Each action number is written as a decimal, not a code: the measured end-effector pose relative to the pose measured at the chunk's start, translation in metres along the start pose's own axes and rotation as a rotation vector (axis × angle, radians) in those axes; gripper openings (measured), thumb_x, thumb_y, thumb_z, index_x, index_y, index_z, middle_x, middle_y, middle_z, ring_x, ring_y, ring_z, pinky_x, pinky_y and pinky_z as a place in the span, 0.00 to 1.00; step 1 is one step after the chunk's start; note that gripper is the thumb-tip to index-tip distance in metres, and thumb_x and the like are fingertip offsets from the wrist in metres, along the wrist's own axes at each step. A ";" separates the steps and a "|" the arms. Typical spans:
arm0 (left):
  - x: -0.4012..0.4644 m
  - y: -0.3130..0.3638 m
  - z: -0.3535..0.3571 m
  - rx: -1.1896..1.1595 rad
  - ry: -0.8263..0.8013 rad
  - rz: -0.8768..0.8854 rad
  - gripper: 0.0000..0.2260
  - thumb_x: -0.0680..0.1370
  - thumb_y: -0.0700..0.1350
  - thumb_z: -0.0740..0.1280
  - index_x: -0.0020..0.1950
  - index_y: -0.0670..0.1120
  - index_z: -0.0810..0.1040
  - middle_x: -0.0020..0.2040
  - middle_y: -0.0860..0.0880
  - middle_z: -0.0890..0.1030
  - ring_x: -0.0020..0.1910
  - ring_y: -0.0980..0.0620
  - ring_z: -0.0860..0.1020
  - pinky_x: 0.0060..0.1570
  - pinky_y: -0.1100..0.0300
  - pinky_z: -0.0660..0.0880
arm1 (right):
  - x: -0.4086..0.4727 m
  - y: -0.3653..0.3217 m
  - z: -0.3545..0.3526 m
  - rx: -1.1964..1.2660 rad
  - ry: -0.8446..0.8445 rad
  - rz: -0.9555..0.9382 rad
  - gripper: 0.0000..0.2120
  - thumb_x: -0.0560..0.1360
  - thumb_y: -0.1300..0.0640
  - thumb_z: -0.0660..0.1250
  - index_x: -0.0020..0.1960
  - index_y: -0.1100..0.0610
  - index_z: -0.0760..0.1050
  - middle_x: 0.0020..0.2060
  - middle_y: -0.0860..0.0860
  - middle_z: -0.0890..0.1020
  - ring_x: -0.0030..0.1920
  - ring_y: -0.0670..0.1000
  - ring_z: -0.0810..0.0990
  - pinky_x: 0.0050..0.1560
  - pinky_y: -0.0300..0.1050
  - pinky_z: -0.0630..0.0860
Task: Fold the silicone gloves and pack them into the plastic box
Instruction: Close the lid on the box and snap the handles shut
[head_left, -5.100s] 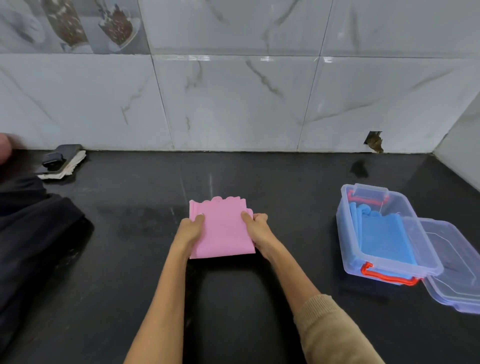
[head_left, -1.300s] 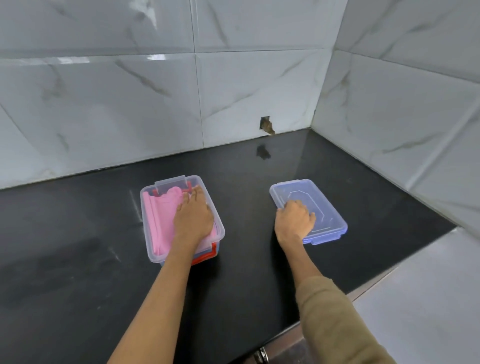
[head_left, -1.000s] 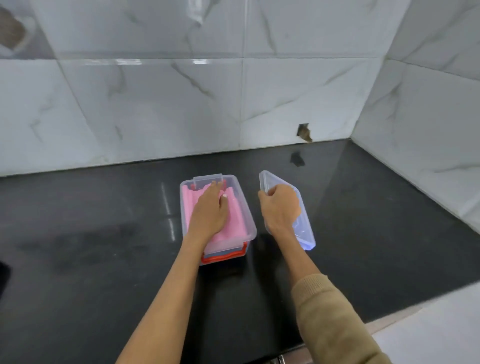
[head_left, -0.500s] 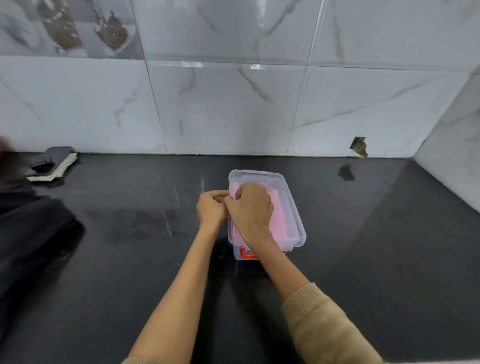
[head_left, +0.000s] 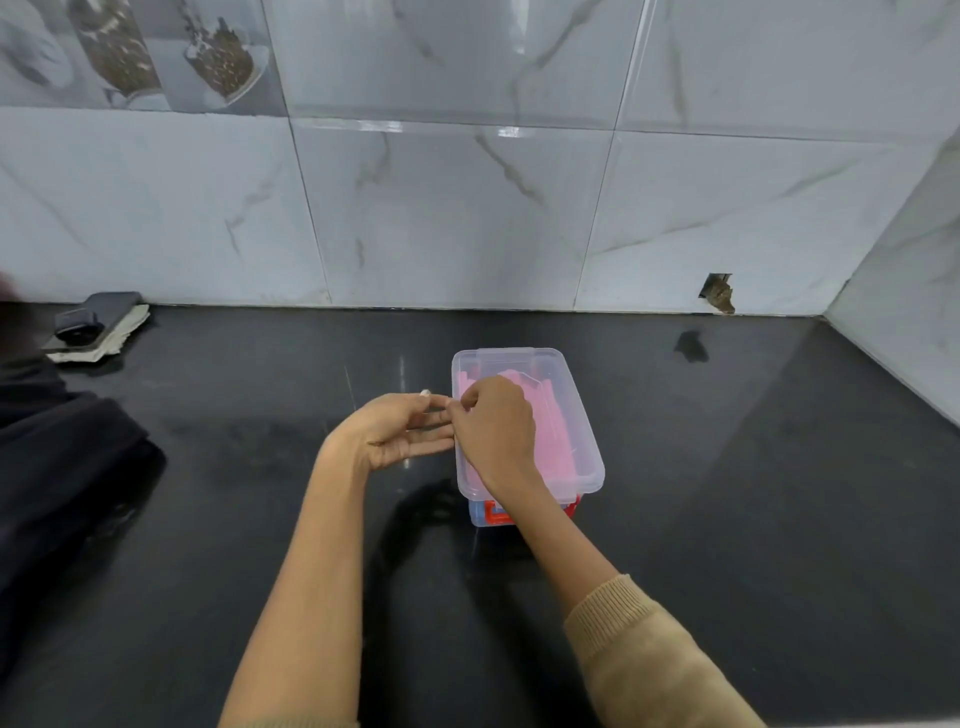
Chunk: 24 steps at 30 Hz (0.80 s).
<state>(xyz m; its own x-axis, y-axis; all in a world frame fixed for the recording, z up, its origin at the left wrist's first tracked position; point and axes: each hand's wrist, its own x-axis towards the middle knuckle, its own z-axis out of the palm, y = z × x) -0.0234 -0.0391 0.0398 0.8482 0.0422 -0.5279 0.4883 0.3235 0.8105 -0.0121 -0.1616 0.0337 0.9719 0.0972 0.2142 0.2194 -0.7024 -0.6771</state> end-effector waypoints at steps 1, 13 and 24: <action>0.000 0.002 0.004 0.074 0.021 0.011 0.11 0.82 0.45 0.60 0.47 0.41 0.78 0.44 0.44 0.82 0.42 0.49 0.81 0.37 0.55 0.83 | 0.001 0.000 -0.001 0.003 -0.016 0.000 0.11 0.78 0.54 0.63 0.50 0.60 0.81 0.45 0.53 0.83 0.40 0.47 0.77 0.42 0.36 0.71; 0.013 -0.004 0.042 0.218 0.211 0.075 0.13 0.80 0.39 0.62 0.63 0.35 0.68 0.41 0.45 0.77 0.41 0.48 0.78 0.49 0.50 0.78 | 0.048 0.064 -0.047 -0.042 -0.094 0.355 0.21 0.82 0.50 0.50 0.66 0.65 0.65 0.64 0.63 0.72 0.62 0.63 0.72 0.59 0.53 0.70; 0.016 0.010 0.012 0.513 0.356 0.024 0.26 0.80 0.53 0.59 0.72 0.40 0.63 0.60 0.41 0.75 0.55 0.43 0.76 0.52 0.51 0.73 | 0.041 0.049 -0.019 0.031 -0.330 0.366 0.24 0.82 0.50 0.45 0.72 0.63 0.61 0.68 0.60 0.71 0.63 0.59 0.72 0.61 0.51 0.68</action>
<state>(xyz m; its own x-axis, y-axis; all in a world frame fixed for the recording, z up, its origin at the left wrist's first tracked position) -0.0020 -0.0467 0.0425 0.7829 0.3853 -0.4885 0.5813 -0.1729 0.7951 0.0370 -0.2057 0.0224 0.9595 0.0700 -0.2728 -0.1437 -0.7114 -0.6879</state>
